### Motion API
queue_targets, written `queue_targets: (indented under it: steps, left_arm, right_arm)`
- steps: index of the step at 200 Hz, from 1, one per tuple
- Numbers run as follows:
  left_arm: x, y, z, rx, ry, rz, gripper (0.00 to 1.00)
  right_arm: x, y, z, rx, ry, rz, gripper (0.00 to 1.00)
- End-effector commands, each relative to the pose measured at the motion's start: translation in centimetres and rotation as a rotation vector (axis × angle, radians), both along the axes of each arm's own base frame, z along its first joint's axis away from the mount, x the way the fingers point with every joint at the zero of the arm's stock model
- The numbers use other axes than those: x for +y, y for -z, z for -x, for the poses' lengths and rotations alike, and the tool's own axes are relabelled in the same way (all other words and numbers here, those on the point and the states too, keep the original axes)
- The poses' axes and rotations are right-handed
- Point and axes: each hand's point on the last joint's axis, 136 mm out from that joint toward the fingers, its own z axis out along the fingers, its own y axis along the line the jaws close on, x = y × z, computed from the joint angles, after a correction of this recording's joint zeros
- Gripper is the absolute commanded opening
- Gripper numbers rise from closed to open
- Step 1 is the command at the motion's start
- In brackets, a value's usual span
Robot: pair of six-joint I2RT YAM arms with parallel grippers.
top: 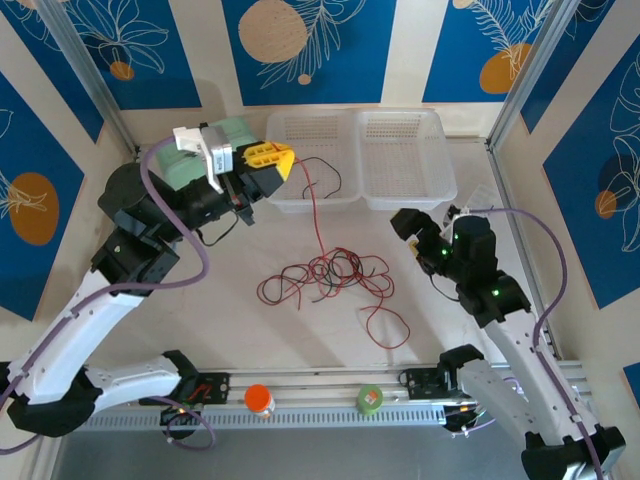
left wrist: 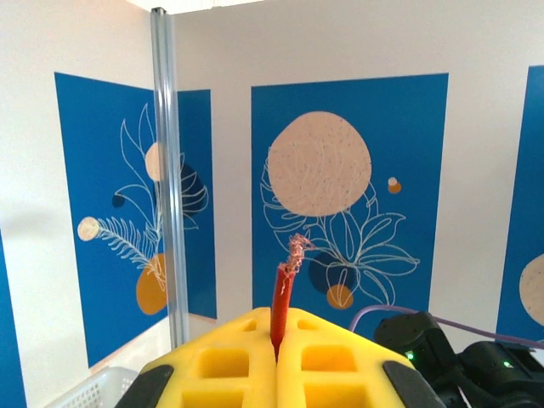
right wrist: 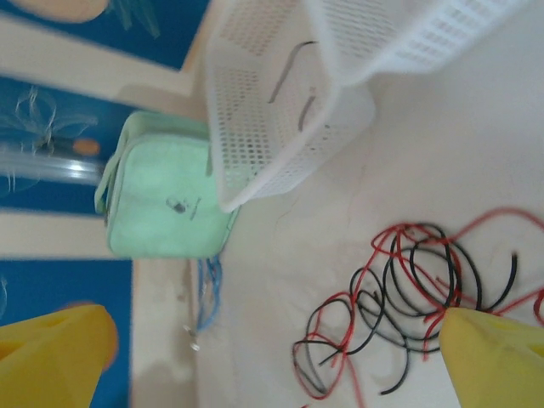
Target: Untangle the cables
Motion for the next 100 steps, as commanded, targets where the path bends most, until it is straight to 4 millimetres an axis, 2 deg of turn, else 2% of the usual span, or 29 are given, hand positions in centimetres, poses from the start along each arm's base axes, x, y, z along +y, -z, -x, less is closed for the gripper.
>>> queue_targets:
  steps: [1, 13, 27, 63, 100]
  left_arm:
    - [0.0, -1.9, 0.2, -0.038, 0.021, 0.048, 0.0]
    - [0.0, -2.3, 0.1, -0.046, 0.018, 0.055, 0.0]
    - [0.1, -2.8, 0.0, -0.056, 0.01, 0.065, 0.0]
    - [0.4, -3.7, 0.0, -0.072, -0.006, 0.082, 0.0]
    - [0.7, -4.3, 0.1, -0.077, -0.009, 0.098, 0.0]
  right_arm:
    - [1.8, -2.1, 1.4, -0.279, -0.279, 0.264, 0.99]
    - [3.4, -2.2, 2.5, -0.414, -0.426, 0.326, 0.99]
    - [5.1, -1.4, 3.8, -0.556, -0.559, 0.409, 0.99]
    - [8.9, 2.7, 7.0, -0.851, -0.826, 0.688, 0.99]
    - [11.5, 4.1, 8.4, -0.931, -0.937, 0.639, 0.99]
